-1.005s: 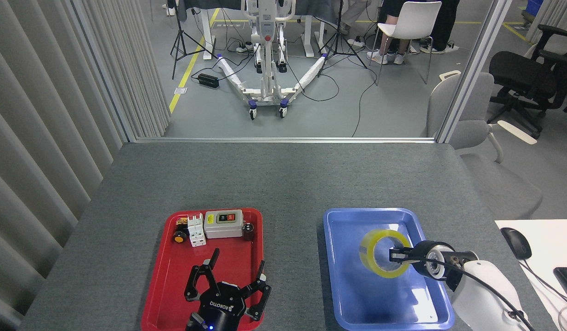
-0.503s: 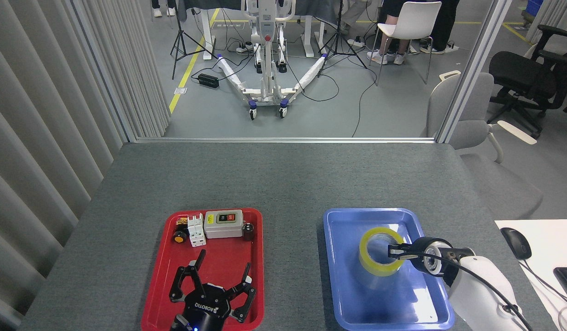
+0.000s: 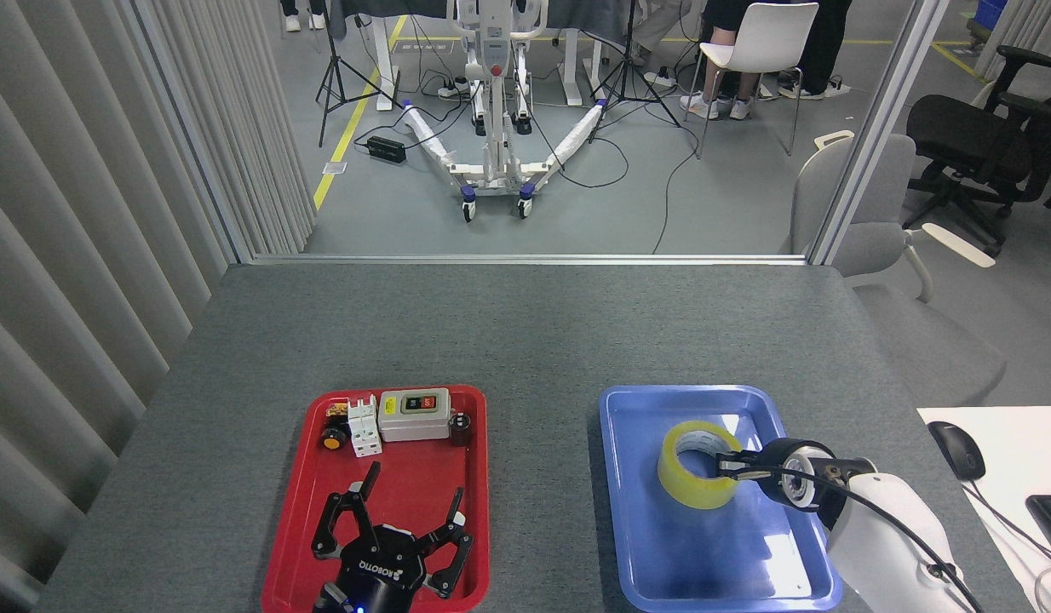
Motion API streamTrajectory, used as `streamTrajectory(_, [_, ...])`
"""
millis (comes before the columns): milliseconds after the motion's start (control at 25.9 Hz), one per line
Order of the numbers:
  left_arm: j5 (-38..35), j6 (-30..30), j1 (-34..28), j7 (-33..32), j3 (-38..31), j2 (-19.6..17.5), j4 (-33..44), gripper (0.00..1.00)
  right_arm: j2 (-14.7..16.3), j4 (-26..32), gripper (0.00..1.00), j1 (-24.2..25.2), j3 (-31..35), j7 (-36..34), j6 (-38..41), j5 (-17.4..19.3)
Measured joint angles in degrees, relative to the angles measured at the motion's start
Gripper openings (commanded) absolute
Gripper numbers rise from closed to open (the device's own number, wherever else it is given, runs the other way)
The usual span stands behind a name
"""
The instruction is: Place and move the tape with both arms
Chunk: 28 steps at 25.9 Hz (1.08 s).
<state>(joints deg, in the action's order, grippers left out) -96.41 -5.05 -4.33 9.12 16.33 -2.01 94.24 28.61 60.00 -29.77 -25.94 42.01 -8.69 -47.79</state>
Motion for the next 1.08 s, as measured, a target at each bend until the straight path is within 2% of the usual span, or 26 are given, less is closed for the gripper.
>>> streamTrajectory(116, [0.06, -0.05, 0.00, 0.03, -0.10, 0.02, -0.08, 1.00, -0.39, 1.01, 0.44, 0.00, 0.33, -0.93, -0.01, -1.18])
streamTrajectory(232, [0.56, -0.12, 0.05, 0.03, -0.15, 0.05, -0.25, 1.00, -0.62, 3.51, 0.53, 0.21, 0.53, -3.71, 0.08, -3.00])
streamTrajectory(387, [1.38, -0.15, 0.09, 0.03, -0.16, 0.12, -0.35, 1.00, -0.79, 7.75, 0.63, 1.68, 2.86, -10.13, 0.24, -8.30])
streamTrajectory(541, [1.61, -0.15, 0.17, 0.03, -0.16, 0.35, -0.30, 1.00, -1.81, 13.50, 0.72, 8.24, 10.22, -18.26, 3.03, -15.85])
streamTrajectory(619, [1.65, -0.15, 0.25, 0.03, -0.16, 0.51, -0.26, 1.00, -3.60, 15.94, 0.78, 11.96, 15.24, -23.34, 6.32, -19.89])
streamTrajectory(773, [1.67, -0.25, 0.38, -0.01, -0.16, 0.65, -0.27, 1.00, -7.97, 19.23, 0.81, 18.81, 24.36, -33.15, 12.32, -26.83])
streamTrajectory(889, [1.72, -0.32, 0.48, -0.07, -0.16, 0.74, -0.36, 1.00, -11.45, 21.24, 0.98, 23.03, 28.84, -39.56, 14.07, -31.69])
streamTrajectory(966, [1.83, -0.37, 0.52, -0.08, -0.13, 0.78, -0.41, 1.00, -12.98, 23.22, 0.99, 25.78, 30.64, -43.76, 14.47, -34.01])
streamTrajectory(1082, [2.48, -0.40, 0.54, -0.08, -0.05, 0.84, -0.45, 1.00, -13.59, 26.18, 1.00, 29.58, 31.50, -48.70, 14.79, -35.34])
